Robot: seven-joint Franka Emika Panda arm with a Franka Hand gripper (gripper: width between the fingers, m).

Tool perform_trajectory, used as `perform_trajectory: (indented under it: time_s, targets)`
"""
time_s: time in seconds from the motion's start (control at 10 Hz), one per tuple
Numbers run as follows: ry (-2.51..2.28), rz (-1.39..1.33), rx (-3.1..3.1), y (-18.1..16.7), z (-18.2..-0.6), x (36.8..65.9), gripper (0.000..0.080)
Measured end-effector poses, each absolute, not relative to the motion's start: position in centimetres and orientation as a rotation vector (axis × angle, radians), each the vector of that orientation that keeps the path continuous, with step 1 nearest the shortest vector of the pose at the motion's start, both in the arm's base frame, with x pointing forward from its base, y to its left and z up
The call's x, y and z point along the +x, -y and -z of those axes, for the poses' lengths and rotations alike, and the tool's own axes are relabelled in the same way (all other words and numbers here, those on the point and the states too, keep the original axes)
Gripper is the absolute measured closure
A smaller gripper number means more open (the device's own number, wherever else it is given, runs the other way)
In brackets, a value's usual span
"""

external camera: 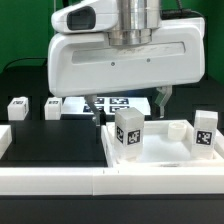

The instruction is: Assemble square table

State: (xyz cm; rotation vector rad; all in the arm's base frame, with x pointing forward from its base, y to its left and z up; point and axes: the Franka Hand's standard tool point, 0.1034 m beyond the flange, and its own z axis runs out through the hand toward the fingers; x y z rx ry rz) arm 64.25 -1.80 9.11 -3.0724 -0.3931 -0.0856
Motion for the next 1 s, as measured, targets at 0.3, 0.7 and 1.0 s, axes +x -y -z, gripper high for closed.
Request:
perform_trajectory:
  time_s: [0.3, 0.7, 1.0]
  targets:
    - [0.365, 0.085, -3.075, 1.82, -9.11, 64.25, 0.0519]
    - [0.135, 0.081, -3.086, 1.77, -9.10, 64.24, 0.0514]
    - [-0.377, 0.092, -3.059, 1.99, -9.09, 64.15, 0.0514]
